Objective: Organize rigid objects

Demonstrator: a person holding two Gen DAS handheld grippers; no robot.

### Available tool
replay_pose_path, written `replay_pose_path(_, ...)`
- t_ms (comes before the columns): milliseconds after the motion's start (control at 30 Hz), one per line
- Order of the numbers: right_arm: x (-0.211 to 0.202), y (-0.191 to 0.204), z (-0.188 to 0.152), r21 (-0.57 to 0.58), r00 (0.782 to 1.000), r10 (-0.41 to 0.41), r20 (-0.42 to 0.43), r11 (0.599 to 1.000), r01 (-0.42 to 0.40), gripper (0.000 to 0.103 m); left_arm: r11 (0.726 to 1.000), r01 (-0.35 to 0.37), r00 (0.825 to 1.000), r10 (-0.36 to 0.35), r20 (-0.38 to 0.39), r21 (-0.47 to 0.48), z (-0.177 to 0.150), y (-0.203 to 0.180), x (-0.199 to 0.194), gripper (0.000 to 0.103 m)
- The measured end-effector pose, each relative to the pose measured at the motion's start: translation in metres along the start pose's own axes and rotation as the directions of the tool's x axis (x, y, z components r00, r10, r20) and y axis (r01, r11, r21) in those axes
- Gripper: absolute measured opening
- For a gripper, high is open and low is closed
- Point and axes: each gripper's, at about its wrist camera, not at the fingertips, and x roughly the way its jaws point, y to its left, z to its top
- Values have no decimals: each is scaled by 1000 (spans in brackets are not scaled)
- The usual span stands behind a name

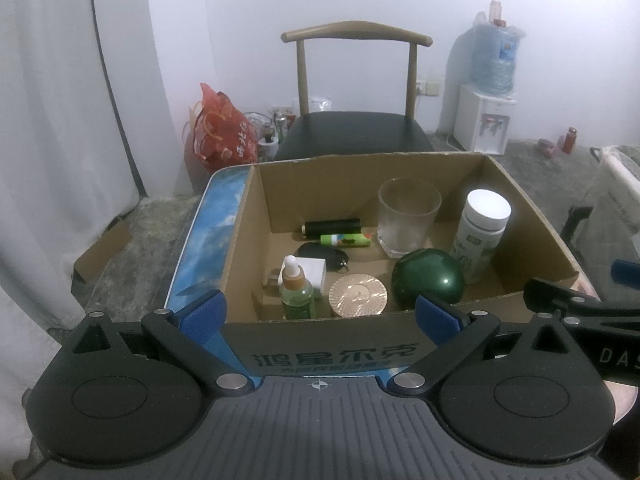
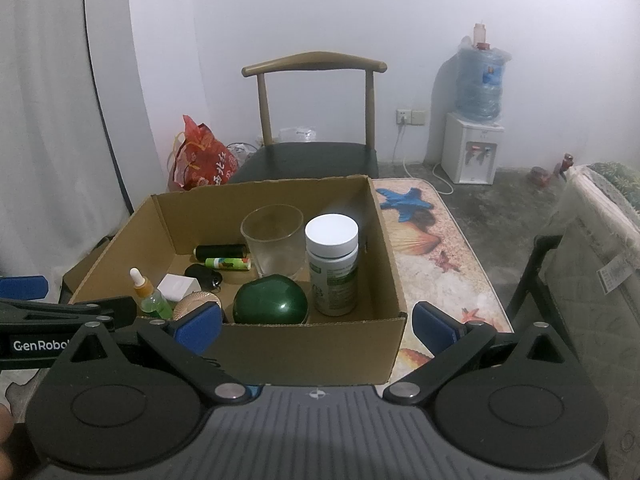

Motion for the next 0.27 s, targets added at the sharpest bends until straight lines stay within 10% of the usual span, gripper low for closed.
replay_pose_path(267, -1, 0, 1, 2, 1000, -1, 0, 1000, 1, 103, 1000, 0, 1000, 0, 0, -1, 0, 0, 0, 101)
